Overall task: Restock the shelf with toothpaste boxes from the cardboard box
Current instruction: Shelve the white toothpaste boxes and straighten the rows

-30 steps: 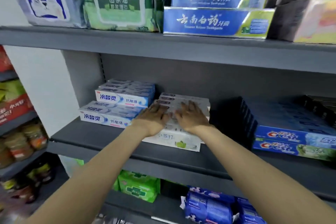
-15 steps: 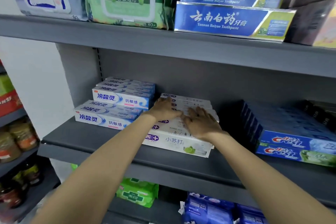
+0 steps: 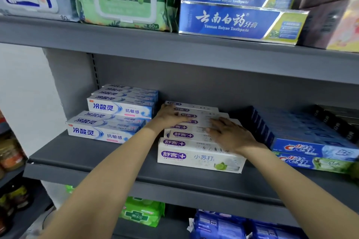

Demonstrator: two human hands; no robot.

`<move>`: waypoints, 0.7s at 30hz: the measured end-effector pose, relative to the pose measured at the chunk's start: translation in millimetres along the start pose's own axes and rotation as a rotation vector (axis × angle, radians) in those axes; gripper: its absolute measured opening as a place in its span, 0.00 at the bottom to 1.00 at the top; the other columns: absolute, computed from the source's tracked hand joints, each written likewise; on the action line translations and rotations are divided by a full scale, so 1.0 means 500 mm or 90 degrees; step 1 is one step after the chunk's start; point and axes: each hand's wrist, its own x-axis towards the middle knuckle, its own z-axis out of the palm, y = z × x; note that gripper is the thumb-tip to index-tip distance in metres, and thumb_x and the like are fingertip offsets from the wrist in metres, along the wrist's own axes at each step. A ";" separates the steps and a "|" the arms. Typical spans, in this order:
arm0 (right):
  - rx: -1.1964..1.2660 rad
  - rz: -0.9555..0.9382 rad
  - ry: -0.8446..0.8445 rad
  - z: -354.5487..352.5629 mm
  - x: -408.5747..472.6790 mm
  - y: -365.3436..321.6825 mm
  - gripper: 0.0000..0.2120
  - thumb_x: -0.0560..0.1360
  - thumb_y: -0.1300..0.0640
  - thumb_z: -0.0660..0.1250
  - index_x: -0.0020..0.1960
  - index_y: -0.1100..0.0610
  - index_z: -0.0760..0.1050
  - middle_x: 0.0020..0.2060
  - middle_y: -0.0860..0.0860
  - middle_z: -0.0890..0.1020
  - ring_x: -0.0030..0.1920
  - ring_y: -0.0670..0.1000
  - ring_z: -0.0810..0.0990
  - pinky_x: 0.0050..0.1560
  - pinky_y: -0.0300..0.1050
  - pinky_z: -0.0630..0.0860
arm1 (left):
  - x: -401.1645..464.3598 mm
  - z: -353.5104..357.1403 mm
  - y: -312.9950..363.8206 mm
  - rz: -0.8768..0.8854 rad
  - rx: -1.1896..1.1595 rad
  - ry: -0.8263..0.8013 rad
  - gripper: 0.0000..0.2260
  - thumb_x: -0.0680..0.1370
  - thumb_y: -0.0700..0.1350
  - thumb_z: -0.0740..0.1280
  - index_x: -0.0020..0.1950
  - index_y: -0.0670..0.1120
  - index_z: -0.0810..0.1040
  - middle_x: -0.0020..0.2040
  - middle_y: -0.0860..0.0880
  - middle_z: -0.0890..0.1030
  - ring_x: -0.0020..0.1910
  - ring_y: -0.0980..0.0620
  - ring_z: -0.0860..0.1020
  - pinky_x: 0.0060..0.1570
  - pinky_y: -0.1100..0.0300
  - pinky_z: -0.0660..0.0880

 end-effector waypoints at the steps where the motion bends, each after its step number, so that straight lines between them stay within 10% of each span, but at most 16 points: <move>1: -0.003 0.001 0.004 -0.003 -0.006 0.004 0.29 0.79 0.37 0.42 0.77 0.46 0.46 0.77 0.46 0.48 0.77 0.48 0.47 0.74 0.49 0.48 | 0.002 0.003 0.006 -0.018 -0.016 -0.004 0.40 0.71 0.61 0.70 0.76 0.47 0.58 0.76 0.44 0.57 0.75 0.45 0.54 0.71 0.55 0.57; 4: 0.013 0.012 0.015 -0.007 -0.019 0.009 0.28 0.80 0.38 0.43 0.77 0.45 0.48 0.77 0.45 0.49 0.77 0.48 0.49 0.74 0.50 0.49 | 0.014 0.007 0.019 -0.087 -0.060 -0.002 0.45 0.71 0.60 0.70 0.78 0.45 0.49 0.77 0.41 0.50 0.75 0.41 0.52 0.72 0.51 0.56; 12: -0.019 0.024 0.072 -0.006 -0.027 -0.003 0.22 0.81 0.42 0.47 0.73 0.41 0.58 0.74 0.49 0.59 0.73 0.55 0.57 0.73 0.55 0.55 | 0.035 0.018 0.019 -0.109 -0.138 0.039 0.38 0.69 0.60 0.72 0.73 0.47 0.62 0.71 0.41 0.62 0.68 0.41 0.66 0.69 0.50 0.65; 21: 0.055 0.082 0.078 0.027 -0.014 -0.034 0.24 0.80 0.44 0.45 0.74 0.48 0.57 0.75 0.53 0.56 0.75 0.56 0.55 0.72 0.56 0.56 | 0.006 0.046 -0.004 -0.038 -0.489 -0.046 0.13 0.78 0.52 0.63 0.58 0.46 0.76 0.46 0.44 0.81 0.41 0.48 0.80 0.40 0.58 0.77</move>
